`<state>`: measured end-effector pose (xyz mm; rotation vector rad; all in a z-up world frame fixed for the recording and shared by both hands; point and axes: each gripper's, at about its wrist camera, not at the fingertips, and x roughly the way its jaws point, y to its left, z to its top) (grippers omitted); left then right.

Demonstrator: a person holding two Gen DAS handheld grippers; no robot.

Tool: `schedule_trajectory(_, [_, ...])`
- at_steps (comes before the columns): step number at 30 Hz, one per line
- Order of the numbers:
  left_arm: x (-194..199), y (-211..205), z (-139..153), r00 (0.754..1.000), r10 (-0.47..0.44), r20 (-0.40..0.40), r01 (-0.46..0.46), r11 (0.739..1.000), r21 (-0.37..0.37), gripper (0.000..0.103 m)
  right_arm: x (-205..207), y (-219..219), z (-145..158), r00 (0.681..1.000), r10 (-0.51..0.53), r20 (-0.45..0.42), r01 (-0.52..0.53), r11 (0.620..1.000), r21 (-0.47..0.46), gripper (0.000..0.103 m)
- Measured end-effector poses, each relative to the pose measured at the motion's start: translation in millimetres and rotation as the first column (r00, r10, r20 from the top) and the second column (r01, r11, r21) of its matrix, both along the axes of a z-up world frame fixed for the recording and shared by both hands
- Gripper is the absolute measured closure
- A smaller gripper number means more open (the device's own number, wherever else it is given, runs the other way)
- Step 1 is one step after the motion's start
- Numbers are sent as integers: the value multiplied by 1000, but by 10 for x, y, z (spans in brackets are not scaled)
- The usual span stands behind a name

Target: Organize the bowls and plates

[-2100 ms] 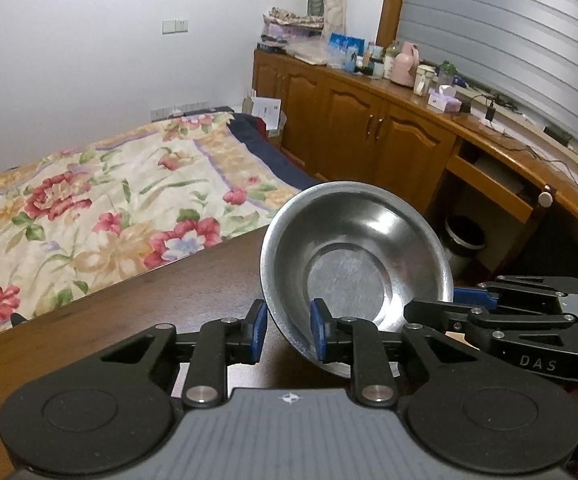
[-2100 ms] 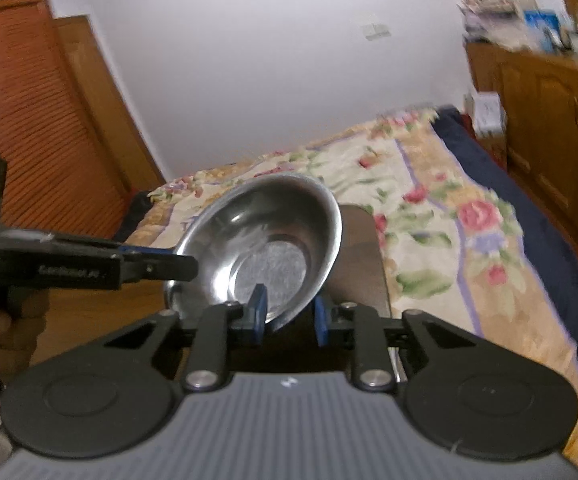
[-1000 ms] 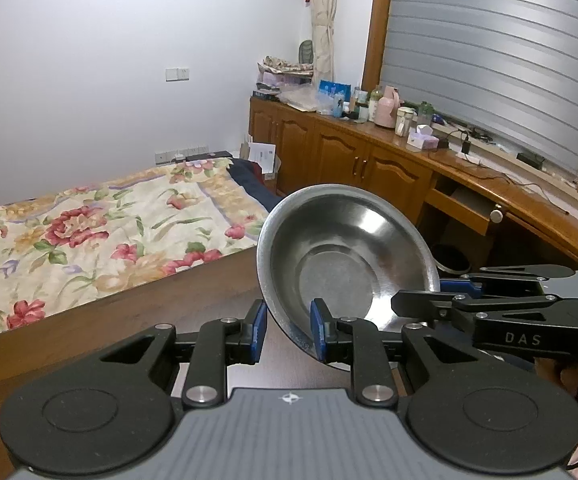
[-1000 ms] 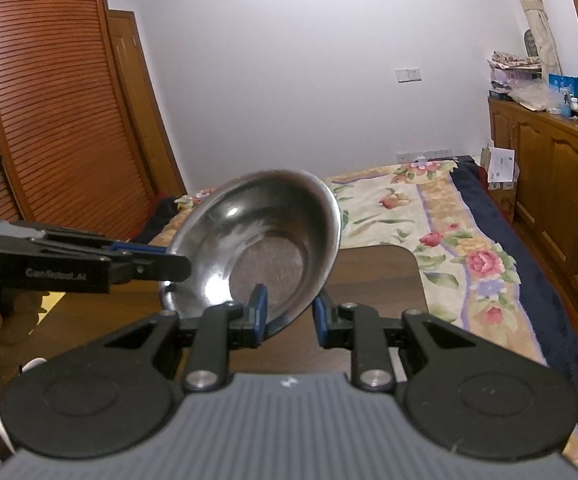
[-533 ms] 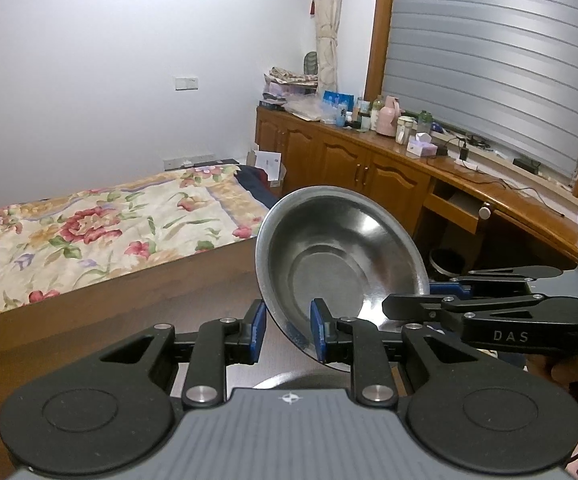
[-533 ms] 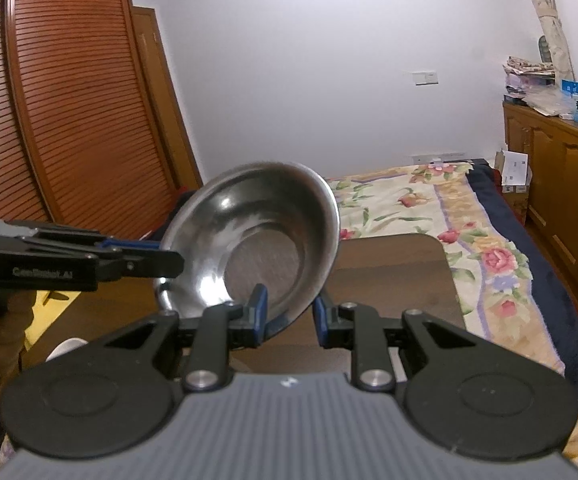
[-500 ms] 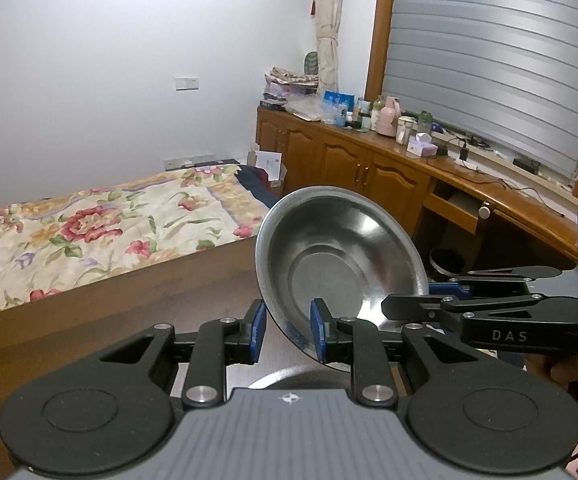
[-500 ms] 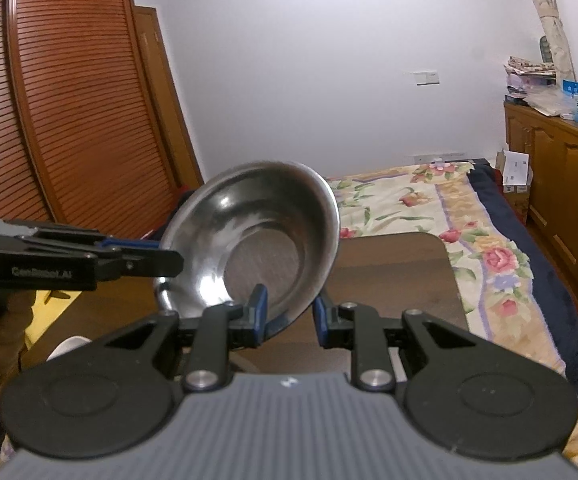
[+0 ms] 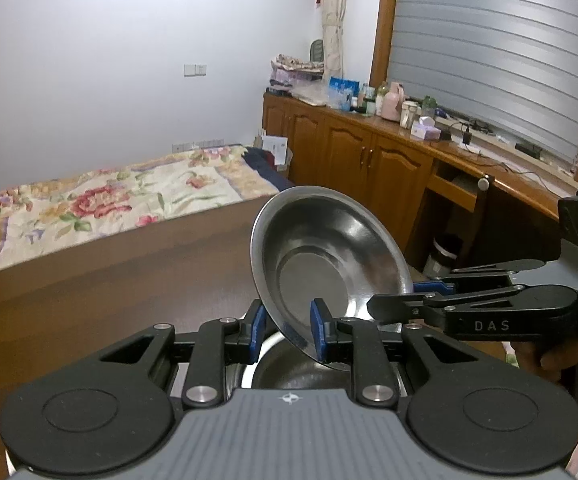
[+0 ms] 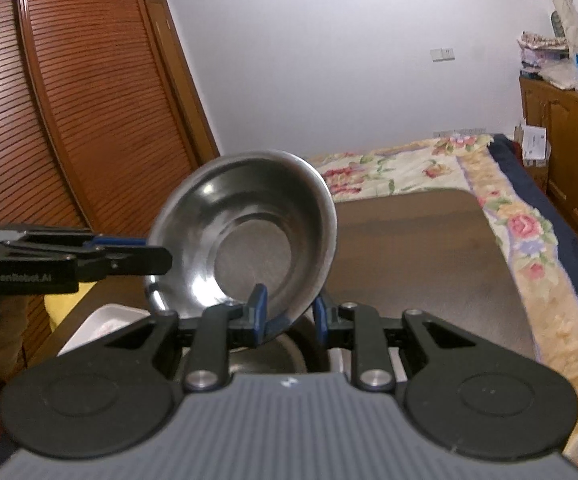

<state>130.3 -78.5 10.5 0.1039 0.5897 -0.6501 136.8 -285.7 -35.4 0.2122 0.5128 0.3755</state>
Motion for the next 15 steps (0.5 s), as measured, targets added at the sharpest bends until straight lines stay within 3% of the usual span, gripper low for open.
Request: schedule_trajectory(15, [-190,137,-313,997,13,-79,-14,1000,-3,78,-152,205,-171,997,46,-59,-49,998,-47,76])
